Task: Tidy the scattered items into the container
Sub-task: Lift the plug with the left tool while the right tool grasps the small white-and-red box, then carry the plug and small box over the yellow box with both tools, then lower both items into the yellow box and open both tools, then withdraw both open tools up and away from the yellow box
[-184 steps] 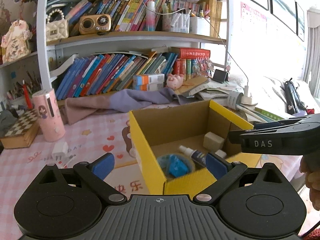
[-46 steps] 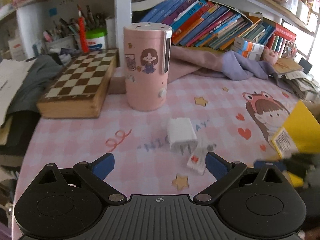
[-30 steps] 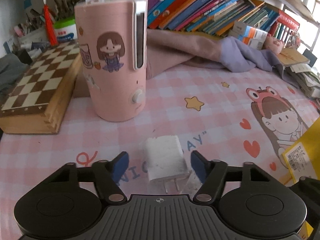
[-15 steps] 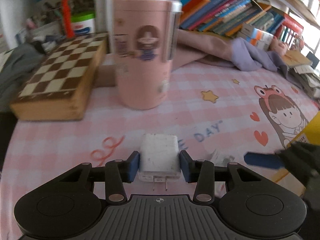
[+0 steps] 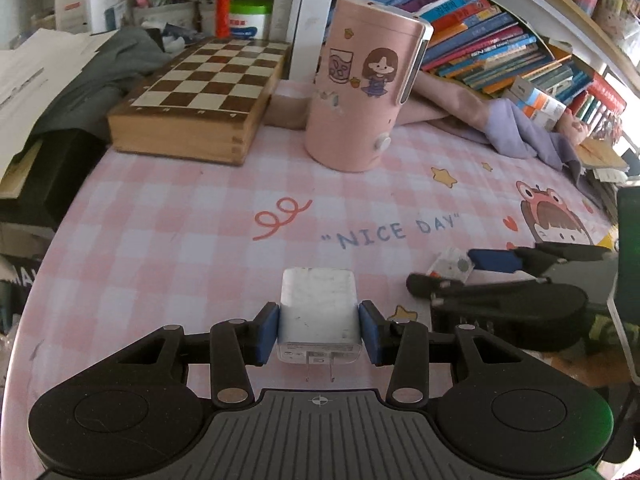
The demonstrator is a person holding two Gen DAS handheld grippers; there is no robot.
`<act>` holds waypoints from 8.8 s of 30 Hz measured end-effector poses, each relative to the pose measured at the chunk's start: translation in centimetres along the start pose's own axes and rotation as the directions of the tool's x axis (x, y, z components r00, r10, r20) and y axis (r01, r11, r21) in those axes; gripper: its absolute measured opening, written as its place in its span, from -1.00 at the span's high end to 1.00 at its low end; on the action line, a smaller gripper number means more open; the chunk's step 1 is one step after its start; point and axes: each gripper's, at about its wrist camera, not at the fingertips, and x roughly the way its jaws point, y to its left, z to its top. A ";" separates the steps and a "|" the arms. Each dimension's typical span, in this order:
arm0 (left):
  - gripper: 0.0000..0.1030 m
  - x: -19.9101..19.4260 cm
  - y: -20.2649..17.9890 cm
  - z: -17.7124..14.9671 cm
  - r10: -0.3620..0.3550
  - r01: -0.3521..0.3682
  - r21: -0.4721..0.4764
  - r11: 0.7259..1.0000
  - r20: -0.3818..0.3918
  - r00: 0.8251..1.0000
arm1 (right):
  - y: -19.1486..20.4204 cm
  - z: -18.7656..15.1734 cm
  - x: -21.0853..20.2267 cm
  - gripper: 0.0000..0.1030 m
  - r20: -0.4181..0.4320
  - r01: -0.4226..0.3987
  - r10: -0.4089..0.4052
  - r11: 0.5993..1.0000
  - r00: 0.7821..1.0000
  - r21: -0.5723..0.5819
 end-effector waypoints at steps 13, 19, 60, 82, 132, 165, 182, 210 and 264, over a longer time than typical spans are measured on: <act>0.19 -2.9 -1.0 -0.6 -0.020 0.019 0.018 1.000 0.055 0.998 | 0.5 0.0 -2.7 -0.11 0.042 0.003 -0.004 1.000 0.999 0.017; 0.18 -5.1 -2.1 -1.4 -0.048 0.047 0.021 0.999 0.093 0.995 | 0.8 -0.4 -5.9 -0.11 0.089 -0.004 0.001 1.000 0.996 0.027; 0.18 -18.7 -5.6 -12.0 -0.117 0.099 0.086 0.991 0.227 0.967 | 4.7 -11.2 -21.8 -0.11 0.159 0.043 -0.067 0.988 0.985 0.146; 0.18 -24.4 -6.6 -18.1 -0.068 0.044 0.093 0.995 0.273 0.960 | 8.8 -15.3 -25.6 -0.11 0.146 0.013 -0.030 0.993 0.989 0.118; 0.18 -16.6 -21.5 -16.6 -0.485 0.466 0.370 0.804 -0.045 0.873 | -5.2 -27.7 -35.5 -0.11 0.061 0.304 -0.401 0.777 0.914 0.551; 0.18 -11.4 -30.0 -8.7 -0.427 0.347 0.449 0.824 0.088 0.900 | -18.3 -20.6 -33.6 -0.11 0.191 0.301 -0.427 0.831 0.884 0.467; 0.18 -5.4 -34.7 -5.1 -0.211 0.115 0.538 0.835 0.120 0.970 | -25.6 -13.0 -25.8 -0.11 0.204 0.136 -0.207 0.939 0.957 0.316; -0.27 -2.7 -36.0 -5.0 -0.078 0.005 0.525 0.851 0.116 0.990 | -26.1 -10.0 -17.2 -0.15 -0.003 0.047 -0.047 0.982 0.999 0.180; -0.92 -20.4 -22.0 -19.7 0.007 -0.088 0.220 0.972 0.346 0.938 | -7.5 -25.2 -34.2 -0.40 0.278 0.198 -0.291 0.927 0.916 0.317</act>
